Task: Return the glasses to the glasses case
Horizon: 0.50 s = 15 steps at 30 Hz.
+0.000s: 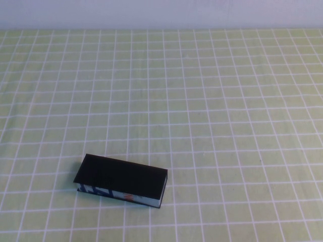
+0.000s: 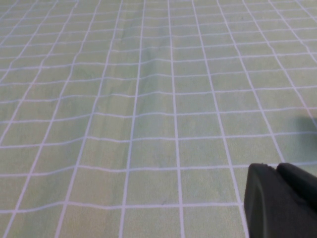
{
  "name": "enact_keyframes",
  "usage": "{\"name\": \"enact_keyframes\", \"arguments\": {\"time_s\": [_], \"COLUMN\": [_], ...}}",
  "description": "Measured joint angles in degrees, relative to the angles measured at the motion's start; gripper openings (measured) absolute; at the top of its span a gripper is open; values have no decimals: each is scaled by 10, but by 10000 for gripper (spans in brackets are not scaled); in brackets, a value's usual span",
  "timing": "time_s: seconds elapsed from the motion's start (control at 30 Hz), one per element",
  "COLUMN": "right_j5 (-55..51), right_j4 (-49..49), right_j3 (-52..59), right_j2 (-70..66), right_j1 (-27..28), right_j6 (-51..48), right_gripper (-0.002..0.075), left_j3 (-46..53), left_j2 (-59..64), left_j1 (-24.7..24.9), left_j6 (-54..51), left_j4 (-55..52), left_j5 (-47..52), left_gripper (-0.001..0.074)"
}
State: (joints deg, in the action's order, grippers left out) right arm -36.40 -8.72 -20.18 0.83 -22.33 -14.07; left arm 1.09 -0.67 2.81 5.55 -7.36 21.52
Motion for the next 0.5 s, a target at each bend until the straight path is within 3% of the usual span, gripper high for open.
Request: {"name": "enact_keyframes", "arguments": {"time_s": [0.17,0.5], "right_j5": [19,164], "right_j4": [1,-55], "right_j3": [1,133], "right_j2": [0,0], "right_j1": [21,212], "right_j6": [0,0], "right_gripper": [-18,-18], "left_j3": [0,0], "left_j2": [0,0], "left_j1": [0,0], "left_j6": [0,0], "left_j4": [0,-1], "left_j5": [0,0], "left_gripper": [-1,-1]}}
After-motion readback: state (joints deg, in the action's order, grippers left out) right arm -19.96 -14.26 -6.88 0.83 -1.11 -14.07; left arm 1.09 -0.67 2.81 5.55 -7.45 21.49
